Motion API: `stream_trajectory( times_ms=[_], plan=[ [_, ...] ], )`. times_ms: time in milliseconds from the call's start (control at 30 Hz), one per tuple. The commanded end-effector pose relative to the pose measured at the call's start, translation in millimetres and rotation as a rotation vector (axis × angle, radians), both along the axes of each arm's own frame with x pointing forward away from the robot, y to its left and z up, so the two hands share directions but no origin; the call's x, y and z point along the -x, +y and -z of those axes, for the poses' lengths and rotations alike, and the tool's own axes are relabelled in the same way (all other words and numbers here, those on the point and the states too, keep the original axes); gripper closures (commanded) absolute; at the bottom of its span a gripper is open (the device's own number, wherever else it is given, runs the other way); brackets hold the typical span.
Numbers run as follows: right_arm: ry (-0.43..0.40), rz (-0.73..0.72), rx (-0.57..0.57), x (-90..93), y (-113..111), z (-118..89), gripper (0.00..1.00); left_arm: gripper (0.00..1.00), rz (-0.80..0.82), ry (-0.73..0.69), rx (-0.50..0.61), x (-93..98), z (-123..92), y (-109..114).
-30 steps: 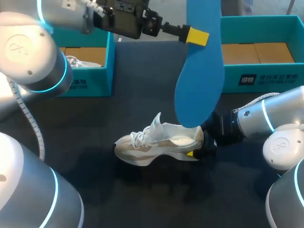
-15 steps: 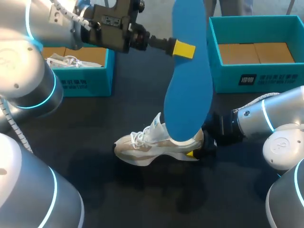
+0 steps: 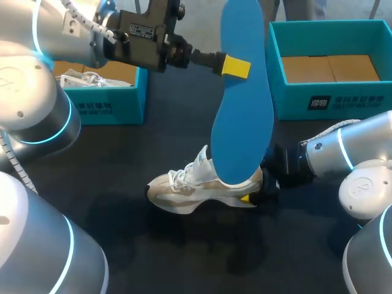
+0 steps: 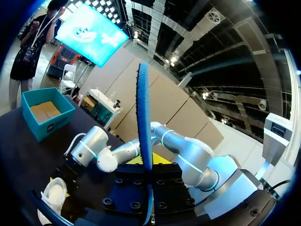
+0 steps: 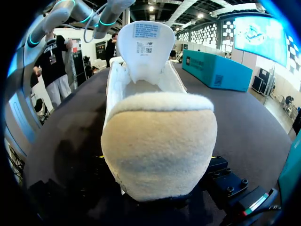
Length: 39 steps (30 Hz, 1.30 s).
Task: Take the shoe out of the shoebox, open the shoe tongue, remove and reinsert the insole, then place the shoe into the shoebox
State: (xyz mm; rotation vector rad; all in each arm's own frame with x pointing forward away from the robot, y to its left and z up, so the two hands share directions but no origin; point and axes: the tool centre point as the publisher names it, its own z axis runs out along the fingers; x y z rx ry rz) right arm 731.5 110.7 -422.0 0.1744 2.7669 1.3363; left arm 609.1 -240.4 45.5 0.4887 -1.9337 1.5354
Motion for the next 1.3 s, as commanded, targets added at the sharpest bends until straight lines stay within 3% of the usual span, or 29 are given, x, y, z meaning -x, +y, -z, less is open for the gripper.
stream_trajectory(
  times_ms=[33, 367, 467, 500, 533, 600, 933, 1300],
  plan=[
    [0.0, 0.0, 0.002, 0.8, -1, 2, 1.0, 1.0, 0.0, 0.0, 0.003, -0.1, 1, 0],
    [0.0, 0.0, 0.002, 0.8, -1, 2, 1.0, 1.0, 0.0, 0.0, 0.003, -0.1, 1, 0],
    [0.0, 0.0, 0.002, 0.8, -1, 2, 0.86, 1.0, 0.0, 0.0, 0.003, -0.1, 1, 0],
    [0.0, 0.0, 0.002, 0.8, -1, 2, 0.8, 1.0, 0.0, 0.0, 0.003, -0.1, 1, 0],
    [0.0, 0.0, 0.002, 0.8, -1, 2, 0.64, 1.0, 0.0, 0.0, 0.003, -0.1, 1, 0],
    [0.0, 0.0, 0.002, 0.8, -1, 2, 0.0, 1.0, 0.0, 0.0, 0.003, -0.1, 1, 0],
    [0.0, 0.0, 0.002, 0.8, -1, 2, 0.0, 1.0, 0.0, 0.0, 0.003, -0.1, 1, 0],
    [-0.012, 0.055, 0.061, -1.2, -15, -14, 0.0, 1.0, 0.0, 0.0, 0.003, -0.1, 1, 0]
  ],
)
